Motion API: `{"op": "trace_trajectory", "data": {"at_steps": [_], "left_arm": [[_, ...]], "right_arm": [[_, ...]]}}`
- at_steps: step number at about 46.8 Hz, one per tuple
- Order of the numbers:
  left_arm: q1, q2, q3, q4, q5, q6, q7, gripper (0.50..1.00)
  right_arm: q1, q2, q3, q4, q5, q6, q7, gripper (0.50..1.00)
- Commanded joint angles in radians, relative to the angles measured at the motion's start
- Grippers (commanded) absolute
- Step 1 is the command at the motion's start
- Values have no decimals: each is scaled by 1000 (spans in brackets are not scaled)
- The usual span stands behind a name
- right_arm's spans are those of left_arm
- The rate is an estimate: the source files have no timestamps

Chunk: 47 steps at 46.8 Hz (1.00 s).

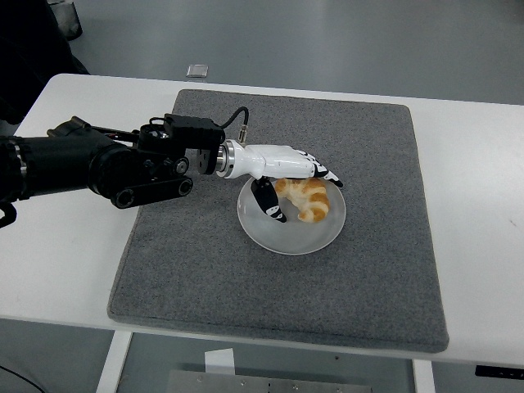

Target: Place the bread on the plate

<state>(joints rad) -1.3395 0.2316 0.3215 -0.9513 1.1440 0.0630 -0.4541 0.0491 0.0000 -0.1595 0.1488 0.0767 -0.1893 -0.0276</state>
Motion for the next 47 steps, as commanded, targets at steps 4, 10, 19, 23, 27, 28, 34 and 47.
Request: {"op": "trace_trajectory", "data": {"at_steps": [4,10,19,23,27,28,34,47], "left_arm": [[-4,0,-10,-4,-23,0,-1,992],[-16,0,-35,-4,-107,0,-1,992],[-26,11,-114,8,-202,-9,0,994],[-13,17,-160,29,-259,-11,0,999],[-7,17,-187,65,-345,-15,0,1000],[-7,18,-188,74,-375,-15,0,1000],[7,17,-199,137,-619,-14,0,1000],[19,77,-252,206,-1081,-51,3,1000]], "right_arm": [[0,0,0,0,0,1,0,952],[0,0,0,0,0,-1,0,952],[0,0,0,0,0,1,0,952],[0,0,0,0,0,1,0,952],[0,0,0,0,0,1,0,952],[0,0,0,0,0,-1,0,952],[0,0,0,0,0,1,0,952],[0,0,0,0,0,1,0,952]]}}
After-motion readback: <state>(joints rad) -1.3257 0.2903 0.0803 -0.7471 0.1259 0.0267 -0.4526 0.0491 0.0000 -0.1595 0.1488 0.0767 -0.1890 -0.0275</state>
